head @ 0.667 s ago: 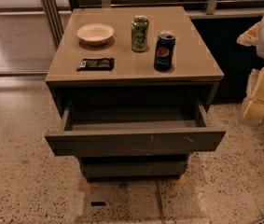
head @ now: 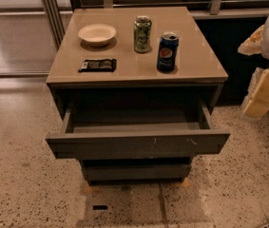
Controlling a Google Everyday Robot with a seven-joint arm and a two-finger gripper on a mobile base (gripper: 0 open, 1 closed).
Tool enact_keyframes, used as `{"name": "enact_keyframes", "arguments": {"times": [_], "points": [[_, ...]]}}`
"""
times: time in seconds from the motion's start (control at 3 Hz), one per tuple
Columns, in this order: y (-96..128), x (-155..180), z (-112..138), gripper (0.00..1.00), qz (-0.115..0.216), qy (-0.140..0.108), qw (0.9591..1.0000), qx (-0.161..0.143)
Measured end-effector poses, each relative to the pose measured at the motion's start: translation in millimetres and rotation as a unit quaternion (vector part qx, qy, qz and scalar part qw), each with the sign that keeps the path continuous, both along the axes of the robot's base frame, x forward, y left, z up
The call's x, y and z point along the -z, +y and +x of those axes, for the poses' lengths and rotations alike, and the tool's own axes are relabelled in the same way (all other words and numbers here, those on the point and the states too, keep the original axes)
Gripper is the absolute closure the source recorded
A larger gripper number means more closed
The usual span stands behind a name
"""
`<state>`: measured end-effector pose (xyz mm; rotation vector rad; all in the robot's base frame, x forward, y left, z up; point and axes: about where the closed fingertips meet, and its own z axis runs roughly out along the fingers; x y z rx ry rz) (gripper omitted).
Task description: Close top drawer
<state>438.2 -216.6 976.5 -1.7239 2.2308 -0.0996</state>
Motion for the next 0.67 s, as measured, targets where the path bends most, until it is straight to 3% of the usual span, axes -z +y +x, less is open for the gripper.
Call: {"name": "enact_keyframes", "arguments": {"times": [0.33,0.67], "points": [[0.5,20.5,2.2,0.42,0.016,-0.002,0.9999,0.007],[10.0,72.3,2.6,0.65,0.061,0.002,0.998,0.017]]}}
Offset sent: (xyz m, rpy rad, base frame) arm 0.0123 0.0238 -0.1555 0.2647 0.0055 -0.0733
